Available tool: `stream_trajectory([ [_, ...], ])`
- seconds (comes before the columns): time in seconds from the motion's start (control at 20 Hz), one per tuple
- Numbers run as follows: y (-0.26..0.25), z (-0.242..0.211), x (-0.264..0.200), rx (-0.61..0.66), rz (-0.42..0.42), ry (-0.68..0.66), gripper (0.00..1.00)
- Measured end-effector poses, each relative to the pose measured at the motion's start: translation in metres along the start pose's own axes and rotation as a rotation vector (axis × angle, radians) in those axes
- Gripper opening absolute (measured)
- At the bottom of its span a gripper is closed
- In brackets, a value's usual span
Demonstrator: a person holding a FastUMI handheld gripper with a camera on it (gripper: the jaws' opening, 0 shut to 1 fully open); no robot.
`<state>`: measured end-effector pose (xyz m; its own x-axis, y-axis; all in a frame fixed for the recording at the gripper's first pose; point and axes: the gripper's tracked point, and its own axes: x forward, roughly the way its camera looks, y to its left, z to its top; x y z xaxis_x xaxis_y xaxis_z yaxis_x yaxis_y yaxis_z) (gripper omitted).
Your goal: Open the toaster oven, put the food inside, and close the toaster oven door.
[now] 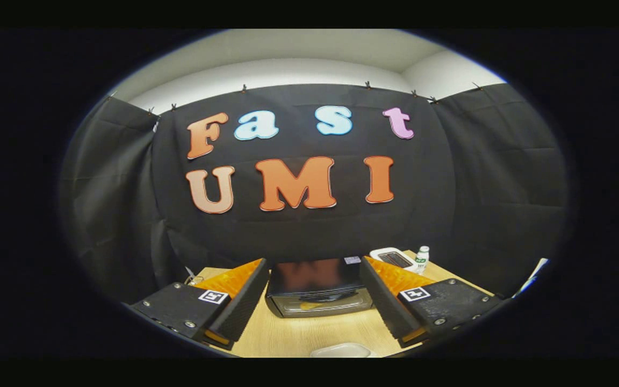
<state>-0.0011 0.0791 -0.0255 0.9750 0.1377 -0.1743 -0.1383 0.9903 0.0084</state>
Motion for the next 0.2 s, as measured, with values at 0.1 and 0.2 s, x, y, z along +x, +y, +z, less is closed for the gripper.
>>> stream_trajectory([
  [0.1,-0.008,0.001,-0.002,-0.018,-0.020,-0.002,1.00],
  [0.2,-0.015,0.002,-0.006,-0.028,-0.034,-0.012,1.00],
])
